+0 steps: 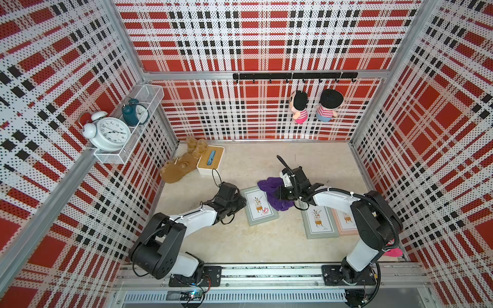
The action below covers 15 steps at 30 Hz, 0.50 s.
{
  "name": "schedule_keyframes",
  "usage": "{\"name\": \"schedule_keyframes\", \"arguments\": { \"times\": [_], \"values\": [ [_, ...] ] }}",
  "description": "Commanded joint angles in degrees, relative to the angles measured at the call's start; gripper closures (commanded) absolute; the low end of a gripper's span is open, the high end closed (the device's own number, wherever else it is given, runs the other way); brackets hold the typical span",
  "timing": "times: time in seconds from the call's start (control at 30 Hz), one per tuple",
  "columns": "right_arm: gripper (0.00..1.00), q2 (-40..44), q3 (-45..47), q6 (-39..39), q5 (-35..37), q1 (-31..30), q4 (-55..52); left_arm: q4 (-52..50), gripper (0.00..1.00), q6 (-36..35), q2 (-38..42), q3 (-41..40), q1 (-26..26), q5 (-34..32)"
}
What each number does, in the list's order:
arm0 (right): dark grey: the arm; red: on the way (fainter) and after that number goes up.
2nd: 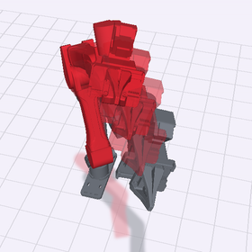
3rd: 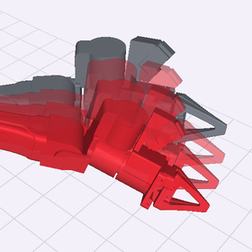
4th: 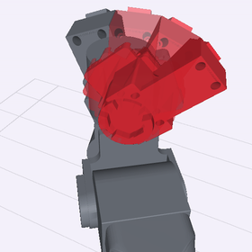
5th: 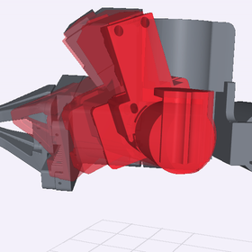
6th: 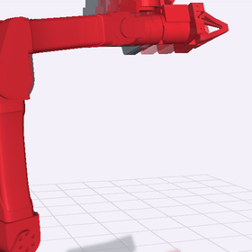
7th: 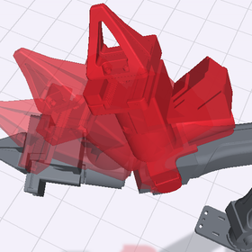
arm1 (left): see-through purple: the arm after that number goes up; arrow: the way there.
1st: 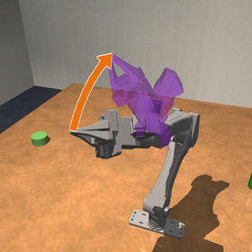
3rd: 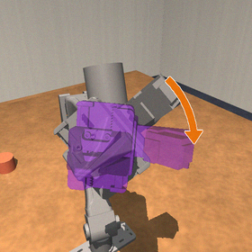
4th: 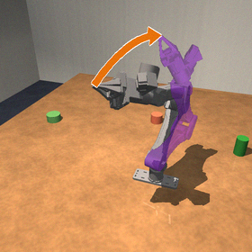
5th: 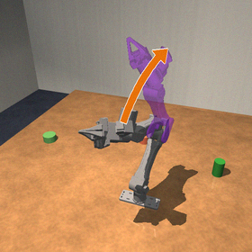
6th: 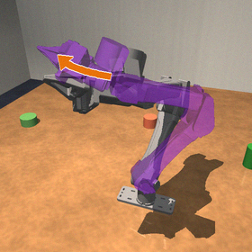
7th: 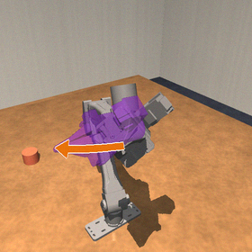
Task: Wipe the picture frame with a cloth
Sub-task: Wipe the dirt from the picture frame.
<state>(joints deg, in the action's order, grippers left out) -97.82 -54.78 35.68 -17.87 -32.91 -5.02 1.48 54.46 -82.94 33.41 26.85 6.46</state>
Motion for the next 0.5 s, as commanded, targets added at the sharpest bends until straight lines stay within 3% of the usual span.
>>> {"name": "schedule_keyframes", "arguments": {
  "times": [0.0,0.33,0.47],
  "values": [
    [1.00,-0.29,-0.36,-0.34,-1.10,-1.14,0.62,2.86,0.60,0.82,-1.53,-1.70,0.50,1.33],
    [1.00,-2.73,-0.87,-5.36,4.58,-4.09,-3.95,7.48,0.64,1.01,-4.98,-2.79,0.67,3.02],
    [1.00,-2.05,0.22,-5.32,5.30,-4.24,-4.48,4.96,0.65,-1.09,-6.27,-2.69,0.67,3.05]
  ]
}}
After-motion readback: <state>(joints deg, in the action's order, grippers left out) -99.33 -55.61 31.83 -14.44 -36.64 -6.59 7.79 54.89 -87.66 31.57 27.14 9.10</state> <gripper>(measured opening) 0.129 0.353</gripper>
